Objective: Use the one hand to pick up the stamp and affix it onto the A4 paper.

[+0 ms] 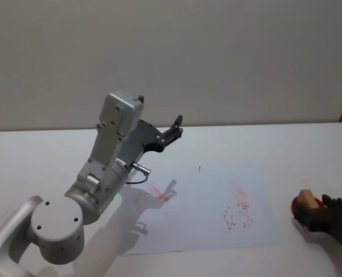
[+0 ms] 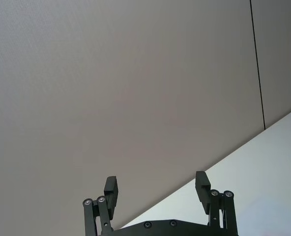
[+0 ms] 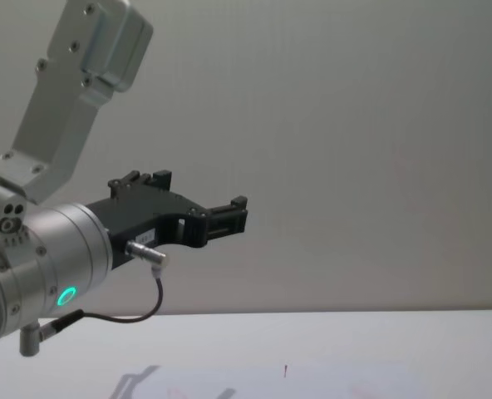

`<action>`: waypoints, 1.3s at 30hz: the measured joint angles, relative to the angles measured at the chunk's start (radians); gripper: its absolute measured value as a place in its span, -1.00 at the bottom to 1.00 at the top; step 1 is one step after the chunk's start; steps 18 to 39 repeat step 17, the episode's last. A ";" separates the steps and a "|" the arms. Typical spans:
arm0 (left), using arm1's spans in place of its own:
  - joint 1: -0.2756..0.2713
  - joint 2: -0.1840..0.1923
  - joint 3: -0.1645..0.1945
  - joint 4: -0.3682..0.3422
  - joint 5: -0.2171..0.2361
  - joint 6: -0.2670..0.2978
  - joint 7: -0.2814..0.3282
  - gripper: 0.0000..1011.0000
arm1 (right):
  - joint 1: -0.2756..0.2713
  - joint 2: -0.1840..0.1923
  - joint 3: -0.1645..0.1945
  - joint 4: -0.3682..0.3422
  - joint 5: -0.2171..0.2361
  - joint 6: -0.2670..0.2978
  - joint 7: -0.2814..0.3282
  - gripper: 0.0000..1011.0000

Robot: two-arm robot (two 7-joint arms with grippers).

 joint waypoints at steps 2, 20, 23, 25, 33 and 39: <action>0.000 0.000 0.000 0.000 0.000 0.000 0.000 0.98 | 0.000 -0.001 -0.001 0.002 0.000 0.000 0.001 0.51; 0.000 0.000 0.000 0.000 0.000 0.000 0.000 0.98 | 0.004 -0.002 -0.002 0.007 -0.004 0.000 0.004 0.98; 0.000 0.000 0.000 0.000 0.000 0.000 0.000 0.98 | 0.004 -0.002 -0.002 0.007 -0.004 0.000 0.004 0.98; 0.000 0.000 0.000 0.000 0.000 0.000 0.000 0.98 | 0.004 -0.002 -0.002 0.007 -0.004 0.000 0.004 0.98; 0.000 0.000 0.000 0.000 0.000 0.000 0.000 0.98 | 0.004 -0.002 -0.002 0.007 -0.004 0.000 0.004 0.98; 0.000 0.000 0.000 0.000 0.000 0.000 0.000 0.98 | 0.004 -0.002 -0.002 0.007 -0.004 0.000 0.004 0.98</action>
